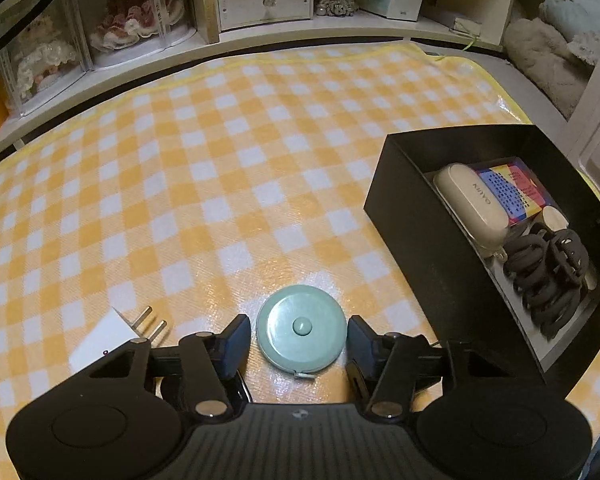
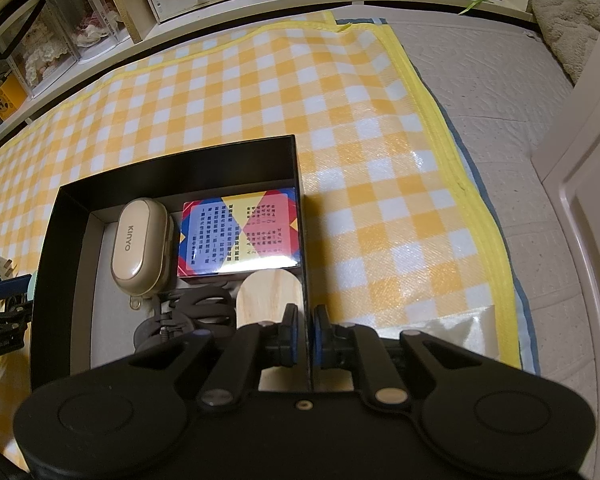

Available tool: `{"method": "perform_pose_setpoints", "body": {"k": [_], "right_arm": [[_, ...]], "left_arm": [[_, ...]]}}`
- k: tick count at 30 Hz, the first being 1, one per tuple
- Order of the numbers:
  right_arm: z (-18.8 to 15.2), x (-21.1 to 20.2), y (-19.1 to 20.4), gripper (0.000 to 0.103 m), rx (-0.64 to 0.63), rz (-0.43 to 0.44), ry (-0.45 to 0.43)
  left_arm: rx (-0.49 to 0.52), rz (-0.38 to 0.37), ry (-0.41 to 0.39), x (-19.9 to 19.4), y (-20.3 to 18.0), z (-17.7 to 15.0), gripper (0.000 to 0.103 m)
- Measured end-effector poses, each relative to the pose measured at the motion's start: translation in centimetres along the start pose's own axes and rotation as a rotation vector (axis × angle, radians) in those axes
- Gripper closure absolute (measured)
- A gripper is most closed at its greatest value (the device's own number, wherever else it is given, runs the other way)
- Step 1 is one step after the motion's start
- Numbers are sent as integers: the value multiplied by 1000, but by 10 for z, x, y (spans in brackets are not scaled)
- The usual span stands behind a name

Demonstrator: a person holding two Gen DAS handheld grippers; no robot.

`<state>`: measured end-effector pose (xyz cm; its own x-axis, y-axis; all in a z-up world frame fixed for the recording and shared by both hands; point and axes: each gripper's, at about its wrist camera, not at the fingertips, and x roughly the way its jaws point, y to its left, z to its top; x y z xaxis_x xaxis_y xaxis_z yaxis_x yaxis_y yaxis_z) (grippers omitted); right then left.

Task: Organize rigid objects
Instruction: 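Reach the left tool to the mint-green tape measure and grasp it, then carry the tape measure into the tray beside the earbud case and release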

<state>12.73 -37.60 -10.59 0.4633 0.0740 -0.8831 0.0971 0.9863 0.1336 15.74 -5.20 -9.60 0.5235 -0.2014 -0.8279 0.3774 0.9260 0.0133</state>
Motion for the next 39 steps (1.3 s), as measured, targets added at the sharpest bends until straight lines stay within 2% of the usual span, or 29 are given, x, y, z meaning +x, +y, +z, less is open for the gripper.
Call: {"method": "perform_pose_setpoints", "body": {"k": [6,11,14,17,24,29,32,33,34,36,39], "right_arm": [[0,0,0,93,0,0,0],[1,0,-1,93,3,3,1],[1,0,-1,93,-4,-1,0],[1,-1,0,93,-6,-3,0],[1,-2,1,93,-7,-3,-1],[1,-2,1,93,-8,-3,-1],[1,-2,1,93,-7,-2,-1],[1,-2,1,93,-7,-2,-1],[1,-2,1,93,-6,-2,-1],[0,-3,2,92,-6,-1,0],[0,-2,1,92,-6,-1,0]], "left_arm": [[29,7,-43,-4,-3,-1,52],[15,-24,-167,-35,-9,11,52],[42,-61,-245,-56,-23,22,52],[87,-99,-288,-67,-42,34,52],[193,-122,-304,-55,-79,50,52],[205,-85,-275,-38,-78,54,52],[209,-90,-273,-34,-76,53,52],[211,-95,-277,-31,-75,52,50],[212,-98,-282,-29,-74,51,34],[199,-75,-290,-26,-73,47,16],[207,-98,-253,-23,-72,39,16]]}}
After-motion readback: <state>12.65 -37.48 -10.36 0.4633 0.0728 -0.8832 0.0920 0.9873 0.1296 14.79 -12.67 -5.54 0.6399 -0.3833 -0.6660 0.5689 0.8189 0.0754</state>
